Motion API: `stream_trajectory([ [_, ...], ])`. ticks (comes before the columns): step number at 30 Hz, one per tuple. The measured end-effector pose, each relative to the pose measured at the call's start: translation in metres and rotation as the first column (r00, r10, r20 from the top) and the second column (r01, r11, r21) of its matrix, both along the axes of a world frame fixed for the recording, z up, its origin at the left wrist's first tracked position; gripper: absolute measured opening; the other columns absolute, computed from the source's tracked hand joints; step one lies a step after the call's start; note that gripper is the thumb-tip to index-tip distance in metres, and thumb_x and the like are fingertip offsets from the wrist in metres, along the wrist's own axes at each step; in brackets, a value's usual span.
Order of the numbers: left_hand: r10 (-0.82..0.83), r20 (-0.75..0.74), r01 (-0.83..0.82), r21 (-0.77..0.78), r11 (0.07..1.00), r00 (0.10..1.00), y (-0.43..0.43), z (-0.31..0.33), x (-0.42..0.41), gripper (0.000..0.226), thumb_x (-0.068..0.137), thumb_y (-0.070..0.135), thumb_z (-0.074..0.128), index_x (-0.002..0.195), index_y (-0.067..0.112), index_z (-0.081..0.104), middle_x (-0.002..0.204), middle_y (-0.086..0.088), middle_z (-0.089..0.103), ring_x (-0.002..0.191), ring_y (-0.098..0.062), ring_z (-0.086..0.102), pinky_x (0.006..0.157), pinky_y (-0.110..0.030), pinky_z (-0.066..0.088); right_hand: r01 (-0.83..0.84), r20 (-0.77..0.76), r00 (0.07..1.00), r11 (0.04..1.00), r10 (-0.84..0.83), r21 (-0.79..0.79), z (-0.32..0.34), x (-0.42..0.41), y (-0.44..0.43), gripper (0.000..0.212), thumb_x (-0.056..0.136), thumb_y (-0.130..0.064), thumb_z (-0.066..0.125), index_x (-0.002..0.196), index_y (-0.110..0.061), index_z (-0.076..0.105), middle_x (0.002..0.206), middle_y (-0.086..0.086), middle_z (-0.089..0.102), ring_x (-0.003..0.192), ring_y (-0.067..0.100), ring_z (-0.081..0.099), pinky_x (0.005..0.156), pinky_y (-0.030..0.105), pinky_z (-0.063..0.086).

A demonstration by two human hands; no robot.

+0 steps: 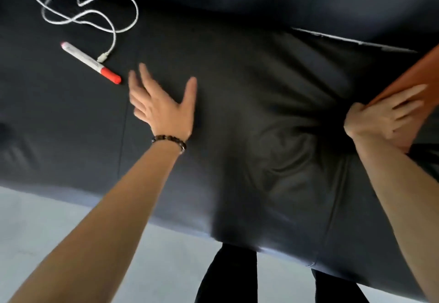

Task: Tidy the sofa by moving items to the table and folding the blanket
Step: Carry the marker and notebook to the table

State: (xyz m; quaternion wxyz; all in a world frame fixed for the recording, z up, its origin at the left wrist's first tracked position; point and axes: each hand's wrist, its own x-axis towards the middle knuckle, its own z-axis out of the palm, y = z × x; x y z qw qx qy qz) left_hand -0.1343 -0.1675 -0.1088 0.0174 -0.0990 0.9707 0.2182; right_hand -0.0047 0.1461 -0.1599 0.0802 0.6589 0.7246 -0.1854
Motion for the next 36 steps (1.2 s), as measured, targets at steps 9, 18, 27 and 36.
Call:
stream_trajectory([
  [9,0.431,-0.001,-0.428,-0.111,0.897,0.902,-0.044,-0.012,-0.111,0.066,0.095,0.024,0.050,0.153,0.011,0.021,0.145,-0.012,0.031,0.128,-0.022,0.041,0.102,-0.029,0.035,0.028,-0.089,0.996,0.999,-0.030,-0.024,0.004,0.000,0.001,0.098,0.088,-0.014,0.055,0.157,-0.019,-0.015,0.166,0.015,-0.004,0.150,0.041,0.010,0.122,0.044,0.014],
  [18,0.072,-0.084,-0.050,0.245,0.968,0.994,0.001,-0.009,0.054,0.046,0.088,-0.001,0.040,0.133,-0.010,0.042,0.118,-0.029,0.049,0.107,-0.039,0.047,0.092,-0.006,0.027,0.084,-0.382,0.920,0.996,-0.090,-0.031,0.028,0.021,0.003,0.080,0.092,0.003,0.044,0.159,-0.018,0.008,0.161,0.010,0.026,0.147,0.025,0.029,0.116,0.020,0.018],
  [27,-0.028,0.054,-0.007,0.552,0.834,0.998,0.103,0.152,0.190,0.035,0.101,0.029,0.042,0.134,0.018,0.047,0.107,0.000,0.059,0.083,-0.013,0.057,0.080,-0.038,0.050,-0.079,-0.626,0.777,0.997,0.059,-0.004,0.196,0.133,-0.017,0.047,0.103,-0.021,0.050,0.148,-0.012,0.040,0.121,-0.010,0.058,0.098,-0.006,0.054,0.082,-0.005,0.032],
  [36,-0.083,-0.046,0.093,0.671,0.736,0.995,0.136,0.413,0.243,0.028,0.100,0.035,0.043,0.127,0.034,0.046,0.073,0.001,0.054,0.058,-0.022,0.045,0.058,-0.050,0.045,-0.187,-0.702,0.708,0.978,0.073,-0.087,0.452,0.207,-0.022,0.046,0.103,-0.028,0.051,0.147,-0.020,0.040,0.112,-0.022,0.059,0.089,-0.025,0.052,0.077,-0.004,0.036],
])
